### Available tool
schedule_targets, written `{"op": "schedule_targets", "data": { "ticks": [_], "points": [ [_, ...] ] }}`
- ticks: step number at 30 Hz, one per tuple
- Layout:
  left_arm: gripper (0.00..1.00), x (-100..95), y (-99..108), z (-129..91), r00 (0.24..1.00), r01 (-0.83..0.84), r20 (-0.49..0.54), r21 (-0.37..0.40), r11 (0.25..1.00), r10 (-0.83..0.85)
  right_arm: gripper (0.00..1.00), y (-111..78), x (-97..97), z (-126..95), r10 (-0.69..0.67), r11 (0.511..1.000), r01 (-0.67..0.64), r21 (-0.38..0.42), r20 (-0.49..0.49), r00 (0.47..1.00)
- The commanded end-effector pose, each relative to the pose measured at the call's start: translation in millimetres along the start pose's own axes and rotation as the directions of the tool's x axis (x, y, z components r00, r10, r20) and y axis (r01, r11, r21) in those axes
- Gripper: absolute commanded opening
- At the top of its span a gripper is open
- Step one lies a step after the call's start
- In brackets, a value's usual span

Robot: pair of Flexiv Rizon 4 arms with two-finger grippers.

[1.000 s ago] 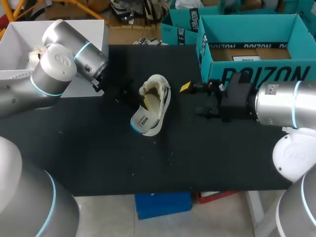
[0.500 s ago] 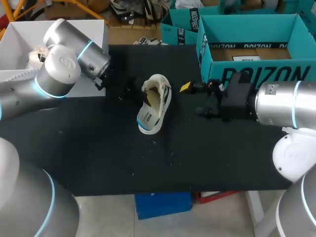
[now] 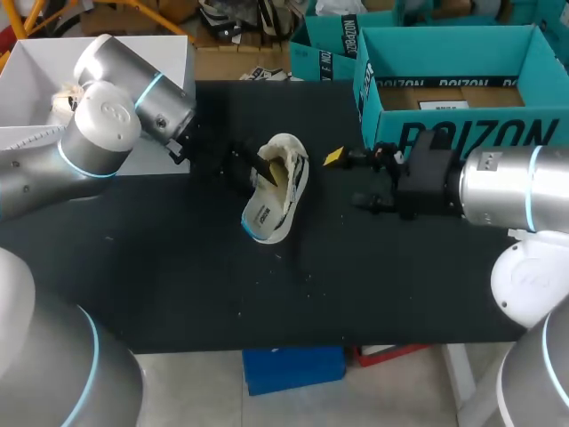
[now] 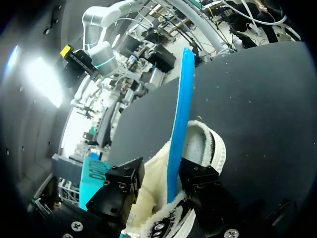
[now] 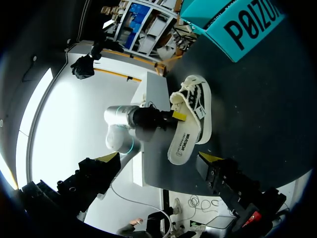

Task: Take the shoe out of the shoebox, open the shoe tongue, remove and reinsert the insole, then place the shoe into the shoebox

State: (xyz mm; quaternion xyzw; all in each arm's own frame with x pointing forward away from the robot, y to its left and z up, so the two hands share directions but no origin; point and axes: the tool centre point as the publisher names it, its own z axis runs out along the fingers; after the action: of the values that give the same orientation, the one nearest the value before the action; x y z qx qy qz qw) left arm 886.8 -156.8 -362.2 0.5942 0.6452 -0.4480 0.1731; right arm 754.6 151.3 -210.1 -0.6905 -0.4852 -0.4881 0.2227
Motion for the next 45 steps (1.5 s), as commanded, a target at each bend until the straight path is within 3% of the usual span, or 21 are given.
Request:
{"op": "schedule_targets", "data": {
  "ticks": [1,5,14,19,21,23,34,45],
  "points": [
    [0.38,0.7,-16.2,-4.3,1.0,-0.011,-0.008,0.0,1.0,0.011,1.0,-0.1,0.0,0.8,0.0,1.0,0.0,-0.001,-0.001,1.0],
    [0.34,2.2,-26.9,-4.3,0.999,-0.023,-0.027,0.017,1.0,0.023,1.0,-0.1,0.0,0.8,0.0,1.0,0.0,-0.001,-0.001,1.0],
    [0.36,5.6,-48.4,-6.6,0.997,-0.047,-0.059,0.042,0.998,0.049,1.0,-0.1,0.0,0.8,0.0,1.0,0.0,-0.001,-0.001,1.0],
    [0.3,6.7,-52.1,-6.7,0.995,-0.054,-0.081,0.047,0.997,0.058,1.0,-0.1,0.0,0.8,0.0,1.0,0.0,-0.001,-0.001,1.0],
    [0.2,7.4,-52.9,-5.9,0.994,-0.058,-0.092,0.047,0.997,0.062,1.0,-0.1,0.0,0.8,0.0,1.0,0.0,-0.001,-0.001,1.0],
    [0.0,8.3,-53.0,-4.8,0.993,-0.058,-0.103,0.05,0.997,0.063,1.0,-0.1,0.0,0.8,0.0,1.0,0.0,-0.001,-0.001,1.0],
    [0.0,11.4,-49.1,-2.3,0.993,-0.064,-0.098,0.064,0.996,0.07,1.0,-0.1,0.0,0.8,0.0,1.0,0.0,-0.001,-0.001,1.0],
    [0.0,12.1,-35.8,0.5,0.997,-0.075,-0.021,0.04,0.996,0.076,1.0,-0.1,0.0,0.8,0.0,1.0,0.0,-0.001,-0.001,1.0]
  ]
}}
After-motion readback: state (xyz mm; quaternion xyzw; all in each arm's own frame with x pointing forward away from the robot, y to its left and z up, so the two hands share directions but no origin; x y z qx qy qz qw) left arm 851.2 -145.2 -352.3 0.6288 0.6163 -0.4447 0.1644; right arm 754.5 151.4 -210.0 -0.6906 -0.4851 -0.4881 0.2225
